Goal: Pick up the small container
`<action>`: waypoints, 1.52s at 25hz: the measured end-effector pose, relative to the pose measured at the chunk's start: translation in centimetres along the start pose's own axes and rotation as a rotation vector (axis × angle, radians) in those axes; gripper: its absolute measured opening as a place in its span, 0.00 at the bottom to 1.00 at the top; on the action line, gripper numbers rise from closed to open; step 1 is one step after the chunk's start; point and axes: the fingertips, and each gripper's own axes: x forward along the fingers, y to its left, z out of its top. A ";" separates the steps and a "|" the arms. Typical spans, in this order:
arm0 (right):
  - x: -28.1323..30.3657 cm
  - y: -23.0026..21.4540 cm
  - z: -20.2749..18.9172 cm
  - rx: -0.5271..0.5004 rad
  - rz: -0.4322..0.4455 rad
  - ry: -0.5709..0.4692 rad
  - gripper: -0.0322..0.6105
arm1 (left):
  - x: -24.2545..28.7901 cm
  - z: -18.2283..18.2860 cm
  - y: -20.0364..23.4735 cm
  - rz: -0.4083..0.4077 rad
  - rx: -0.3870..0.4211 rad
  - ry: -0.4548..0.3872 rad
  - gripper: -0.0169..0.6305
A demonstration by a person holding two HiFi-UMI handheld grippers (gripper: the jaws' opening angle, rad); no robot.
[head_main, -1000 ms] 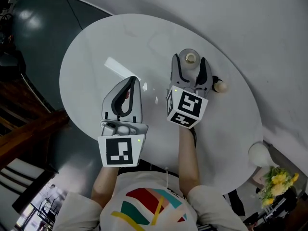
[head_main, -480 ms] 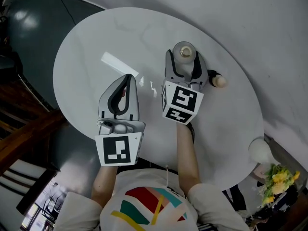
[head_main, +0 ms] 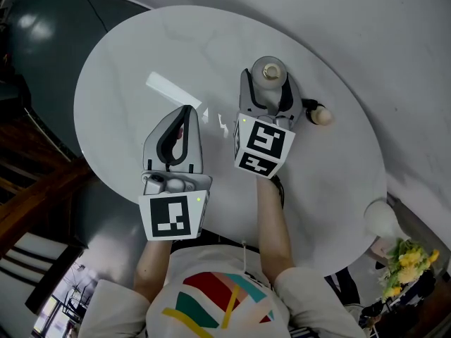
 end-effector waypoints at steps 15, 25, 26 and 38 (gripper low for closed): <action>0.0 -0.1 0.0 -0.010 0.002 -0.001 0.56 | -0.2 0.0 0.5 0.010 -0.010 -0.009 0.05; -0.5 0.1 0.2 -0.018 0.020 0.001 0.56 | -1.5 1.0 0.9 0.014 -0.010 -0.036 0.05; -0.7 0.2 0.4 -0.020 0.022 0.002 0.56 | -1.7 1.1 0.9 0.014 -0.010 -0.037 0.05; -7.5 2.1 7.3 -0.044 0.091 -0.116 0.56 | -5.6 5.0 0.6 0.034 -0.006 -0.141 0.05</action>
